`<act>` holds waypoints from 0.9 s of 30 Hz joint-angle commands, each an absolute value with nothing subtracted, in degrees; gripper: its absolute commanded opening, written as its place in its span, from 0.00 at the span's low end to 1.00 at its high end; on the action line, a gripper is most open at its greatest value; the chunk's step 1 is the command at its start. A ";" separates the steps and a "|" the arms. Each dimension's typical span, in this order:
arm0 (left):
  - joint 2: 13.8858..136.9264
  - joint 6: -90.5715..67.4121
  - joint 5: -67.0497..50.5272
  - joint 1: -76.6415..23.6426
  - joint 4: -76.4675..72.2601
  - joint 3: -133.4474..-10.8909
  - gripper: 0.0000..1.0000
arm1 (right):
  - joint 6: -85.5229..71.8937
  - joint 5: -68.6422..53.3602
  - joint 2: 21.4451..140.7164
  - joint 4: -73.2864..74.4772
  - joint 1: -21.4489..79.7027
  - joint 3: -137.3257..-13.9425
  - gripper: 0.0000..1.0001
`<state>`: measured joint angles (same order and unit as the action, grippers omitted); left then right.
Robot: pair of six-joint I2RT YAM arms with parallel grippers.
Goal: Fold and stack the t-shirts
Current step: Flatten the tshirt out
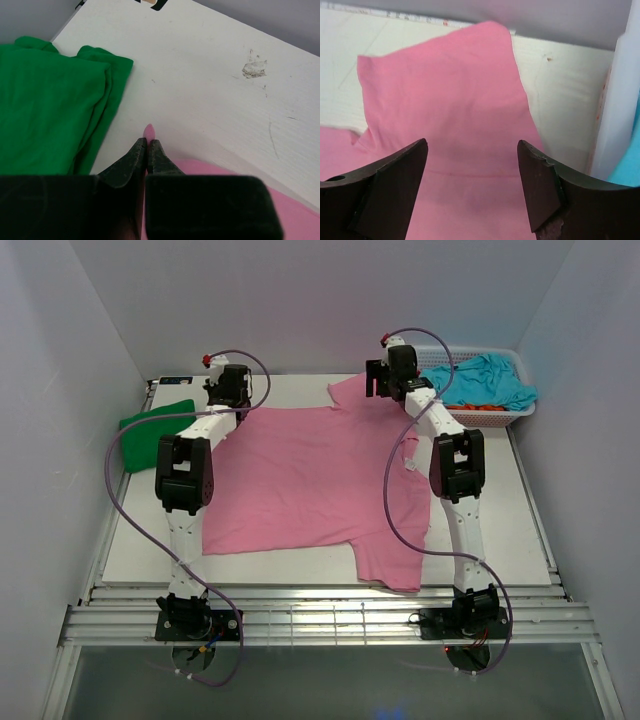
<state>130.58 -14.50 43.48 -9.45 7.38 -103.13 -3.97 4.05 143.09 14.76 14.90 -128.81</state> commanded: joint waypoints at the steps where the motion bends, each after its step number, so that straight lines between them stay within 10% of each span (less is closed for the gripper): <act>1: 125.33 -15.20 42.72 -9.32 7.73 -103.62 0.13 | -5.52 3.17 146.24 8.01 12.66 -132.01 0.79; 27: 122.43 -16.87 40.34 -9.40 8.61 -100.28 0.13 | -2.55 16.43 149.77 8.79 10.90 -131.13 0.84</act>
<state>127.96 -16.08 40.91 -9.50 8.60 -100.68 -4.21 7.33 151.37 9.82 14.06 -130.78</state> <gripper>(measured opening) 0.140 0.835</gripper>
